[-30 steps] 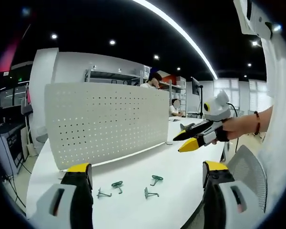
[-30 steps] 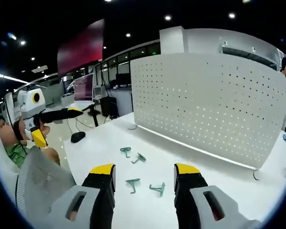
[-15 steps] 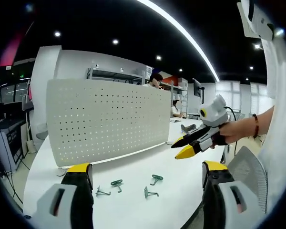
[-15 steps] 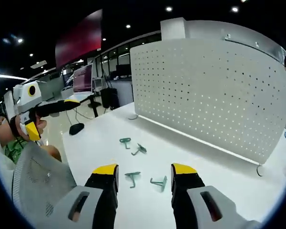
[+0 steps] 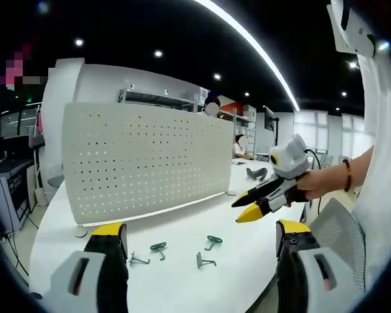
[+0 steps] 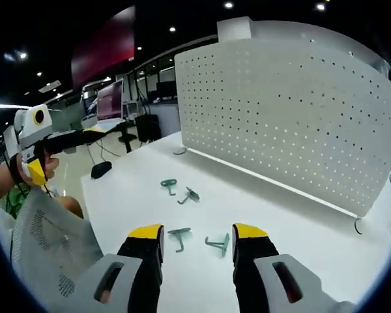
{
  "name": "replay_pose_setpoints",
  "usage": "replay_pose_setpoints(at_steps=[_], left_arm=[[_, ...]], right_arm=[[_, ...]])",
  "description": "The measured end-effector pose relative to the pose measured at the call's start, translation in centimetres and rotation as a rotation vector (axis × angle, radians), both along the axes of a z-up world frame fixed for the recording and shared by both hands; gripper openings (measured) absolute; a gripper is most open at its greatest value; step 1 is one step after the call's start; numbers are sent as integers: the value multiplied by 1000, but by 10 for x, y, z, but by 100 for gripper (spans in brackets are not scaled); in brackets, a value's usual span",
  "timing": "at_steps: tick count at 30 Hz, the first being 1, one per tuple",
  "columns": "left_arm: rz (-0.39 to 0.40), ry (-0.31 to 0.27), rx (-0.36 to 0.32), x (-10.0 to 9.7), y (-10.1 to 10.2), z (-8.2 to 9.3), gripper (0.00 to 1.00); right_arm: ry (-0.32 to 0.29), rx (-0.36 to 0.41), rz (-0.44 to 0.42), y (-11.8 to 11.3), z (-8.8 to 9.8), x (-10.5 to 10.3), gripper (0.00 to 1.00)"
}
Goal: Insert the hook assembly into the mounting plate slot until the hook locks in place.
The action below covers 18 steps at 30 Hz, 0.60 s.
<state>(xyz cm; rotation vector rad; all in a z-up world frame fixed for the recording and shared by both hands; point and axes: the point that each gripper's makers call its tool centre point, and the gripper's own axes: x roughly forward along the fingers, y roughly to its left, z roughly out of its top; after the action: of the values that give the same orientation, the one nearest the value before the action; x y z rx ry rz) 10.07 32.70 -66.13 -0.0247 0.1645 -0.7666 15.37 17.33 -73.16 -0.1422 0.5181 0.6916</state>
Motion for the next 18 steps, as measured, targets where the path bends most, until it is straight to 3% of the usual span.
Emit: replay_pose_setpoints(at_steps=[18], left_arm=[[-29, 17, 19, 1, -9, -1, 97]], right_arm=[[75, -57, -12, -8, -37, 8, 34]])
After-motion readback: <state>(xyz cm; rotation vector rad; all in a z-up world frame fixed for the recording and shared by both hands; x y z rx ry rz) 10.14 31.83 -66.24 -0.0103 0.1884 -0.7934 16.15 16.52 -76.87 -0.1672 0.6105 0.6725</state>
